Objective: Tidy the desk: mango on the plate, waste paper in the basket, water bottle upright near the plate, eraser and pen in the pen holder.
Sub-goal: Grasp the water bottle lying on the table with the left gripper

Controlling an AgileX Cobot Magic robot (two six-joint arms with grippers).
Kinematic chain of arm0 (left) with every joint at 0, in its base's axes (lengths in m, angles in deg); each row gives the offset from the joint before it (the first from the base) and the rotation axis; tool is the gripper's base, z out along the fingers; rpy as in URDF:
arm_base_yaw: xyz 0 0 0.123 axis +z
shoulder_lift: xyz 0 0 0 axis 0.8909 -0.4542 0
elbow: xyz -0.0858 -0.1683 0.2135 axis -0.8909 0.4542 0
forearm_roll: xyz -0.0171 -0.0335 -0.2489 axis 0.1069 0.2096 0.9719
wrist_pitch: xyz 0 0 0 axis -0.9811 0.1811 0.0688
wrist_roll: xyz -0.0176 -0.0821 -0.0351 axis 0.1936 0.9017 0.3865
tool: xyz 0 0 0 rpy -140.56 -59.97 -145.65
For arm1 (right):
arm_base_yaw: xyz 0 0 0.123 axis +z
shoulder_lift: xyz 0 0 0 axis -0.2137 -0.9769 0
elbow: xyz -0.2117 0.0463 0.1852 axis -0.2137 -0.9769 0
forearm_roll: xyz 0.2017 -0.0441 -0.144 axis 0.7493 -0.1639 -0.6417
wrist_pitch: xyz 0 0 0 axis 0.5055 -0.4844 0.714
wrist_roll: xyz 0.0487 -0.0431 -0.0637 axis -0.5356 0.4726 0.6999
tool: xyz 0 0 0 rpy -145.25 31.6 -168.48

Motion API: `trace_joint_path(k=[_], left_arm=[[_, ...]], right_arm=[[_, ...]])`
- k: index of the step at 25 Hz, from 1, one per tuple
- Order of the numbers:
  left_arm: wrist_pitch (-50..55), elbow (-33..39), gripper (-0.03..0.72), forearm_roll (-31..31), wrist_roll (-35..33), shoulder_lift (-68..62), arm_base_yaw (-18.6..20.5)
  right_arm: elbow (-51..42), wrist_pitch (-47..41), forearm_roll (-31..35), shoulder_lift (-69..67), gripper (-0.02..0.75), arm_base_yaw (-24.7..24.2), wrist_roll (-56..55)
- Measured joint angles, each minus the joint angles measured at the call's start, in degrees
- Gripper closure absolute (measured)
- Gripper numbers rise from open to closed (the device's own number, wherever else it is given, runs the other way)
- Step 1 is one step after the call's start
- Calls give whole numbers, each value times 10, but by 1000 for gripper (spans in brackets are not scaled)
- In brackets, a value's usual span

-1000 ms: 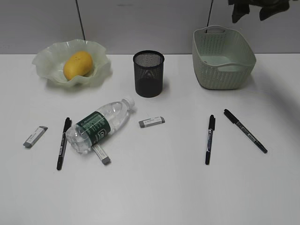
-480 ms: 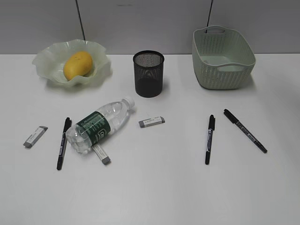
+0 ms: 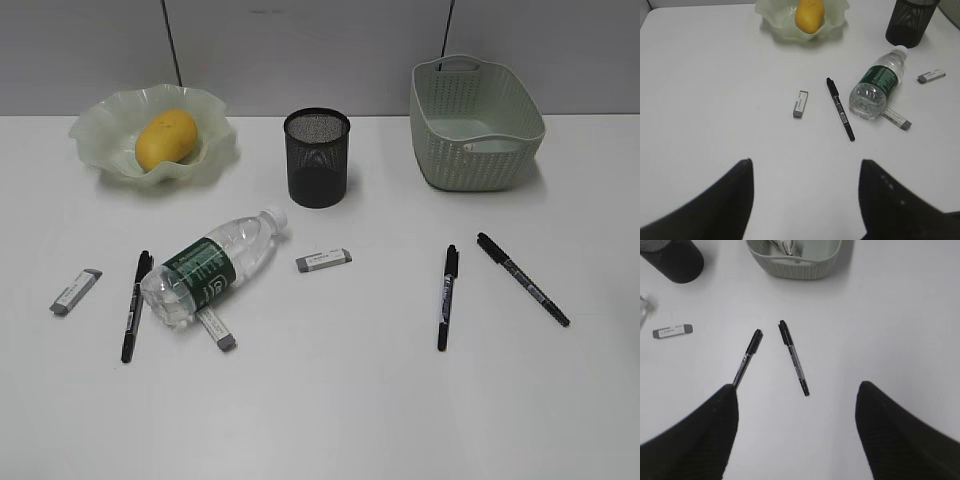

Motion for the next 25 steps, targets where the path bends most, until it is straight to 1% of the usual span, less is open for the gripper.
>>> trace_joint_path(k=[6, 10, 14, 18, 22, 25], left_arm=[[0, 0, 190, 0, 0, 0, 0], [0, 0, 190, 0, 0, 0, 0], [0, 0, 190, 0, 0, 0, 0], [0, 0, 190, 0, 0, 0, 0], [0, 0, 190, 0, 0, 0, 0], [0, 0, 190, 0, 0, 0, 0]], right_arm=[[-176, 37, 2, 188, 164, 0, -1], [-256, 39, 3, 307, 164, 0, -1], [-308, 37, 3, 434, 164, 0, -1], [-340, 23, 2, 540, 164, 0, 0], [-370, 10, -5, 604, 164, 0, 0], [-393, 8, -5, 622, 164, 0, 0]])
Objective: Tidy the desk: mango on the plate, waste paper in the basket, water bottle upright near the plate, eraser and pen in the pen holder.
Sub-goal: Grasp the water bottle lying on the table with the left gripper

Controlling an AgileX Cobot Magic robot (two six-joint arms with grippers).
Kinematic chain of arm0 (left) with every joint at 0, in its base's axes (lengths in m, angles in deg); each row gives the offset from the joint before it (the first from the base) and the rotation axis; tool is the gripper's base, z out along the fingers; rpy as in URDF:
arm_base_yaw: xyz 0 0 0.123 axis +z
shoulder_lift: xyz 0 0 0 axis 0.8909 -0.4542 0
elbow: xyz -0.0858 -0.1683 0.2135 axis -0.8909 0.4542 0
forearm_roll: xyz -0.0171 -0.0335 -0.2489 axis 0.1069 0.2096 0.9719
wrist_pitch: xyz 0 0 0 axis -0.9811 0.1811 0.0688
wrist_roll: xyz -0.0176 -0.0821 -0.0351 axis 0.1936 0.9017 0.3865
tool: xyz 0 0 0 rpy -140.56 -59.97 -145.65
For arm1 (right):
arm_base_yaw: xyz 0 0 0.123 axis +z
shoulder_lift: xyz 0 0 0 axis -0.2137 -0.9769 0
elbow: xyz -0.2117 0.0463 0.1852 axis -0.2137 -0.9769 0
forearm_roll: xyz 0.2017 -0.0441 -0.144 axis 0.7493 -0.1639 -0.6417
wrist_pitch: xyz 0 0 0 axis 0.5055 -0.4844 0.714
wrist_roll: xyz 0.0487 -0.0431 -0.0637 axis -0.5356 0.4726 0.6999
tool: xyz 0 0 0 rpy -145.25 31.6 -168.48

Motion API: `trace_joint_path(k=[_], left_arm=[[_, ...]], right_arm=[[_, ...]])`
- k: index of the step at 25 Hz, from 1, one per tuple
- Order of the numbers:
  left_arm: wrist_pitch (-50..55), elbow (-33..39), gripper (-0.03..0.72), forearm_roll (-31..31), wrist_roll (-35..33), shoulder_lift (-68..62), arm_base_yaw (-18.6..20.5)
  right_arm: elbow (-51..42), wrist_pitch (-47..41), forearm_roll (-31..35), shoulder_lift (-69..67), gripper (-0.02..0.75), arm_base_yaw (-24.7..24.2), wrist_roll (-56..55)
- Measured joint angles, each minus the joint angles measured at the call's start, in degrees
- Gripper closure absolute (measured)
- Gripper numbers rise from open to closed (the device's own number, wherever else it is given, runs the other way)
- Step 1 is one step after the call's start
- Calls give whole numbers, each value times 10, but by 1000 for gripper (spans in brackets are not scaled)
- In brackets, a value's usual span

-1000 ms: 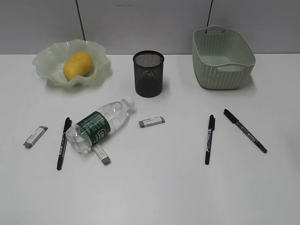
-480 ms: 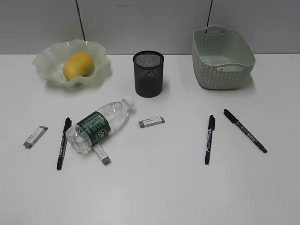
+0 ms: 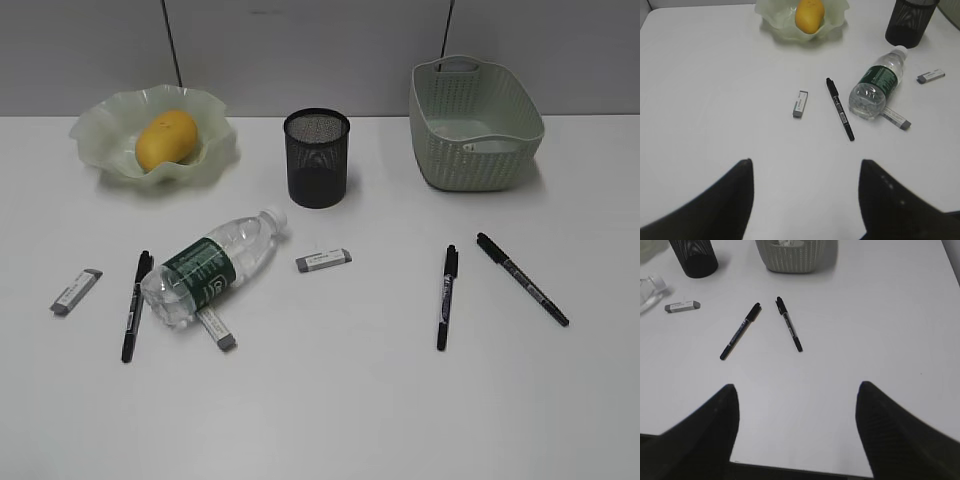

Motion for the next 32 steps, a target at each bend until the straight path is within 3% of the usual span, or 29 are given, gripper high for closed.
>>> trace_joint_path(k=[10, 15, 21, 26, 32], left_arm=[[-1, -1, 190, 1, 0, -6, 0], [-82, -23, 190, 7, -7, -48, 0], [-207, -40, 190, 38, -31, -192, 0], [-247, -86, 190, 127, -139, -347, -2], [-245, -184, 190, 160, -186, -562, -51]], right_arm=[[-28, -8, 0, 2, 165, 0, 1], [-28, -8, 0, 2, 165, 0, 1], [-28, -8, 0, 2, 165, 0, 1], [-28, -8, 0, 2, 165, 0, 1], [-28, -8, -3, 2, 165, 0, 1]])
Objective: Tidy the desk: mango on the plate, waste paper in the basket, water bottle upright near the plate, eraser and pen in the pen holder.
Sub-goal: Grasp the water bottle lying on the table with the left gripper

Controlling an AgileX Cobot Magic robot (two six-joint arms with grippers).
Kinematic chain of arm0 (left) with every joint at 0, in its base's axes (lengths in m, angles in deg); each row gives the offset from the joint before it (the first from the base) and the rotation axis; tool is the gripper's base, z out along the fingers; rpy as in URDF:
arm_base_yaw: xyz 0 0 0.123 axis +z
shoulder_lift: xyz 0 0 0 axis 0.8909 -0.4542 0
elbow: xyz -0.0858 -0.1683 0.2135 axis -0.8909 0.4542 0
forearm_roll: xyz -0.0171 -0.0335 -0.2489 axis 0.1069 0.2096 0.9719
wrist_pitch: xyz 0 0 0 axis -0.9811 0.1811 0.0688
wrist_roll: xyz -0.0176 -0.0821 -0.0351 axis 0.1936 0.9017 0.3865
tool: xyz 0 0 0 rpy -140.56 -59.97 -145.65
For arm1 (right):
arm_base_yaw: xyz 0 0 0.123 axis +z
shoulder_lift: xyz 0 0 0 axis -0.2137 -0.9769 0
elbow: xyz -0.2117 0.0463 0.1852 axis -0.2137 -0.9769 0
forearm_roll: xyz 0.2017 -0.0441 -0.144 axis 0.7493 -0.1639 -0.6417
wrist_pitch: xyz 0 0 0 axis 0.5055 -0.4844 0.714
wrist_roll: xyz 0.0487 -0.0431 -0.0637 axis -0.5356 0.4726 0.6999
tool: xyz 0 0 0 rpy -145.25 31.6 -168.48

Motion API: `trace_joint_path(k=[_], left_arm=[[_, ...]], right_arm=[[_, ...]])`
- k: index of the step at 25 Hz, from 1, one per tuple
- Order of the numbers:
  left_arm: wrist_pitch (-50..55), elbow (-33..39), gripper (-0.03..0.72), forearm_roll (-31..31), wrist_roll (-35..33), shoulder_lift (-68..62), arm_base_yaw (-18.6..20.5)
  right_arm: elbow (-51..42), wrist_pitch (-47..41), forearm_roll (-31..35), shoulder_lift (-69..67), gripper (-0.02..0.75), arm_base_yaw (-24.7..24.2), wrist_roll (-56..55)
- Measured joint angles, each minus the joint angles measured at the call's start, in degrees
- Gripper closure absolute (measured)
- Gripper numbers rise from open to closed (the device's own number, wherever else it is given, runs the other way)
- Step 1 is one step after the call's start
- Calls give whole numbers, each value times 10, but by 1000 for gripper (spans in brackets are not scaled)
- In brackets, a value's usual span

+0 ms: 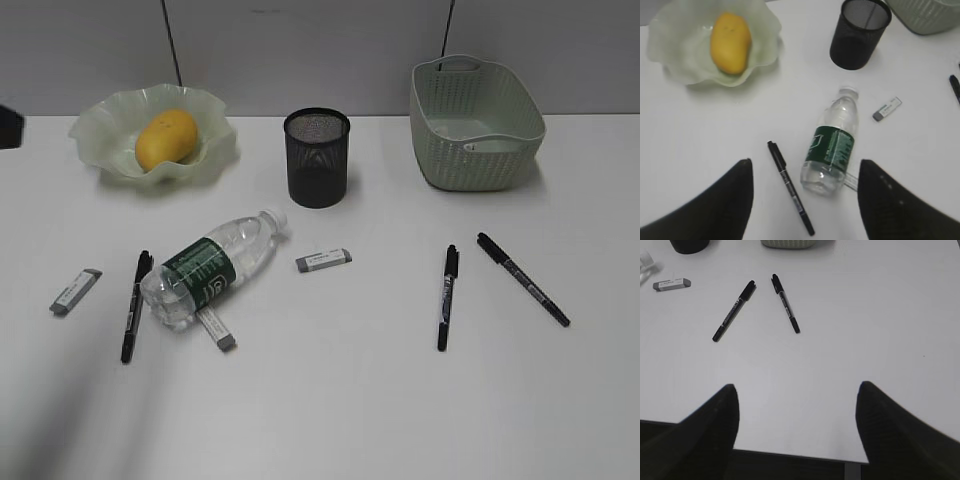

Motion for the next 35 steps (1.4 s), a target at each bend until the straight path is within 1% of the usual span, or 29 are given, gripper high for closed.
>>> trace_joint_path(k=[5, 8, 10, 12, 18, 21, 25, 27, 30, 35], left_arm=[[8, -92, 190, -14, -3, -149, -77], [41, -157, 161, -28, -3, -236, -117], [84, -206, 126, -33, -3, -296, -132], [129, -261, 109, -40, -3, -349, -143], [263, -408, 98, -95, 9, -490, -165], [312, -464, 92, -119, 19, -543, -171], [326, -496, 45, -134, 26, -589, -181], [327, -503, 21, -156, 39, -603, -191], [328, -516, 12, -184, 62, -626, -198], [328, -519, 11, -196, 74, -656, -197]], right_arm=[[0, 0, 0, 0, 165, 0, 0], [0, -1, 0, 0, 165, 0, 0], [0, -1, 0, 0, 165, 0, 0], [0, -1, 0, 0, 166, 0, 0], [0, -1, 0, 0, 166, 0, 0], [0, 0, 0, 0, 166, 0, 0], [0, 0, 0, 0, 166, 0, 0], [0, 0, 0, 0, 166, 0, 0], [0, -1, 0, 0, 166, 0, 0], [0, 0, 0, 0, 167, 0, 0]])
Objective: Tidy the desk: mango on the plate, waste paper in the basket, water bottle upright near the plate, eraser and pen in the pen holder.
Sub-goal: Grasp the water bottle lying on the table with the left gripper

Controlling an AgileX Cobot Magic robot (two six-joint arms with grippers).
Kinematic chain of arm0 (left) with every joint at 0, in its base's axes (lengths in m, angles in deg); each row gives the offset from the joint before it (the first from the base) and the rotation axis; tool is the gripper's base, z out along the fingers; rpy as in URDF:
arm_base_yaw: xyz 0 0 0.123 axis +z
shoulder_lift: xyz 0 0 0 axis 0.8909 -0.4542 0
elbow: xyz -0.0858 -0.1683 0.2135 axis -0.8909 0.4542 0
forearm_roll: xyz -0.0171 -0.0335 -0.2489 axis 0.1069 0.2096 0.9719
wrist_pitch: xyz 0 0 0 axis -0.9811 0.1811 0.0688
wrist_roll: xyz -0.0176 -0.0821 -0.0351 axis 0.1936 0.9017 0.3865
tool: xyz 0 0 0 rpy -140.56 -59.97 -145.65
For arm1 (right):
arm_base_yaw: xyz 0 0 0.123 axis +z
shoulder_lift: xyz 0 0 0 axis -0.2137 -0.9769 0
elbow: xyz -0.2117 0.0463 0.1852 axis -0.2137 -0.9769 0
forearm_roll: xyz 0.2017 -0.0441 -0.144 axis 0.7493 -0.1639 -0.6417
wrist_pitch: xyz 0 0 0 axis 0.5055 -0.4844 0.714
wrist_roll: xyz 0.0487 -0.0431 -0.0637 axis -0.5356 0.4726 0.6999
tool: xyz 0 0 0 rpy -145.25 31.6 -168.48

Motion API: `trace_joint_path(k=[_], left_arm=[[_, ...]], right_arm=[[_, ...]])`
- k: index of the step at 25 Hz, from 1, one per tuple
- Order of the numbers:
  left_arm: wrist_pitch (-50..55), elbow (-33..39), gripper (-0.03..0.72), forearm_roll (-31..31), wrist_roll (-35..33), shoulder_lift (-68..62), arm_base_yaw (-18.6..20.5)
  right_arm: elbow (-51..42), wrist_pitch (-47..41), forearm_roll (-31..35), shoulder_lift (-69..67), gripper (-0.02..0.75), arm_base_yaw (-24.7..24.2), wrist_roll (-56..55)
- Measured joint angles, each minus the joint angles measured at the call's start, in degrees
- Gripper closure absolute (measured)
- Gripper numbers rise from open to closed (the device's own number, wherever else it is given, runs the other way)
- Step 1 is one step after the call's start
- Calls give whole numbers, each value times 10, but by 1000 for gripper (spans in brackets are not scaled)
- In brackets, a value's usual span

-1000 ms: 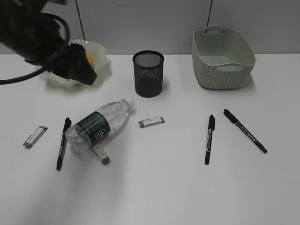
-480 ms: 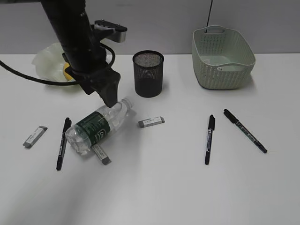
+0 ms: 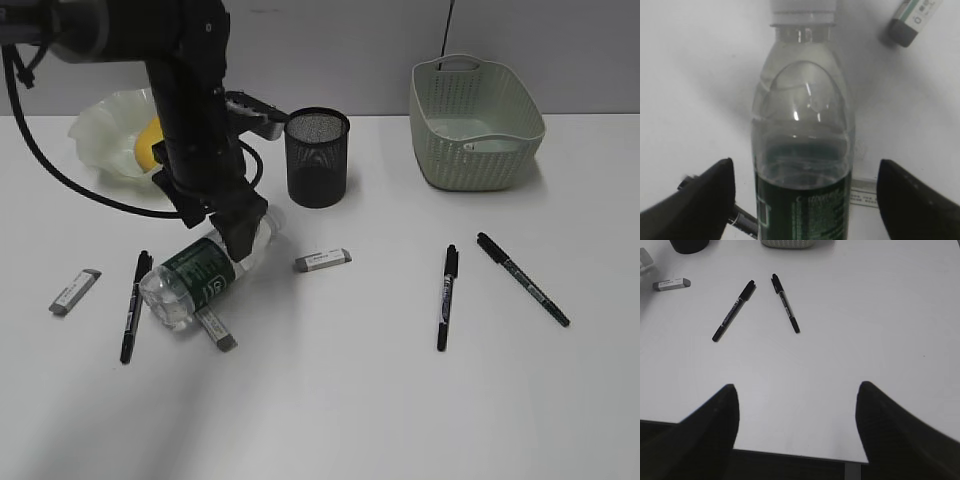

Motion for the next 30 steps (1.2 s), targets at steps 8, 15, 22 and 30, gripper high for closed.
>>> trace_joint_path(k=[8, 15, 22, 30], left_arm=[[-2, -1, 11, -9, 6, -33, 0], [0, -1, 13, -14, 7, -54, 0], [1, -3, 47, -15, 7, -65, 0], [0, -40, 60, -27, 13, -65, -1]], right_arm=[[0, 0, 0, 0, 167, 0, 0], [0, 0, 0, 0, 167, 0, 0], [0, 0, 0, 0, 167, 0, -1], [0, -1, 0, 0, 167, 0, 0]])
